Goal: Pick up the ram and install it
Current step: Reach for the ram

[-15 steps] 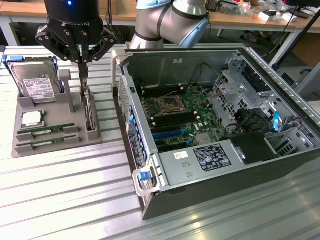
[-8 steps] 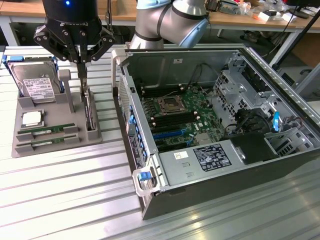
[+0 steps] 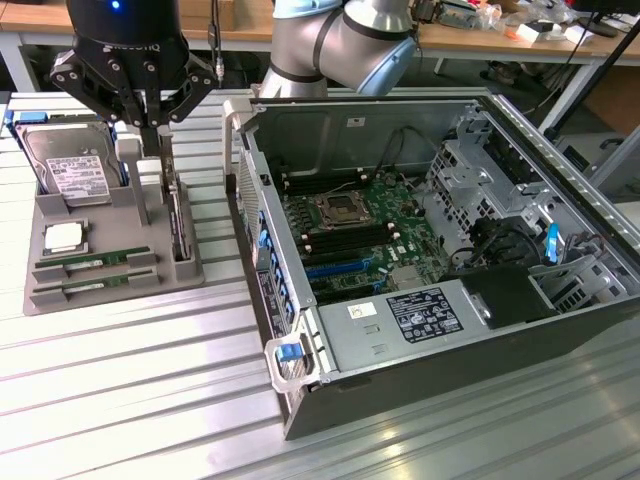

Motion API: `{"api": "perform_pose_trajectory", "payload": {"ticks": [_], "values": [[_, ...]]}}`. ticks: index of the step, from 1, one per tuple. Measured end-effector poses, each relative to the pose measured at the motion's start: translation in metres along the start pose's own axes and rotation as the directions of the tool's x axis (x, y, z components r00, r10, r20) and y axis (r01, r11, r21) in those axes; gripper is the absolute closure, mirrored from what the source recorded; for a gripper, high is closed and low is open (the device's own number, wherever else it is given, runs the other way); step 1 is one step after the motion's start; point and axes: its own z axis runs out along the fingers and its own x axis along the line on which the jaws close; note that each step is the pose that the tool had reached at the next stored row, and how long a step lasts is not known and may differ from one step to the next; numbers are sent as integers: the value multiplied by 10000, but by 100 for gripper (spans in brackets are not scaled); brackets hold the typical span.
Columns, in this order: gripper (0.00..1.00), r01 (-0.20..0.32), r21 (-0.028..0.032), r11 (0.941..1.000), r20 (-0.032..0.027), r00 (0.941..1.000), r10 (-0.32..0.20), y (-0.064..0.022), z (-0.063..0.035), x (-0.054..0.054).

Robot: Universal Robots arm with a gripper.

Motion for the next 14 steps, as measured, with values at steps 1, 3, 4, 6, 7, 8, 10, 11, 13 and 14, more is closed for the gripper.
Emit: {"api": "perform_pose_trajectory", "payload": {"ticks": [1, 3, 4, 6, 7, 8, 10, 11, 13, 14], "values": [[89, 0, 1, 10000, -1, 10000, 0, 0, 0, 6], [89, 0, 0, 10000, 0, 10000, 0, -2, -1, 24], [89, 0, 0, 10000, 0, 10000, 0, -2, -1, 31], [89, 0, 0, 10000, 0, 10000, 0, -5, -2, 68], [89, 0, 0, 10000, 0, 10000, 0, -6, -2, 82], [89, 0, 0, 10000, 0, 10000, 0, -7, -3, 97], [89, 0, 0, 10000, 0, 10000, 0, -10, -4, 132], [89, 0, 0, 10000, 0, 10000, 0, -11, -4, 153], [89, 0, 0, 10000, -1, 10000, 0, -14, -5, 191], [89, 0, 0, 10000, -1, 10000, 0, -15, -6, 204]]}}
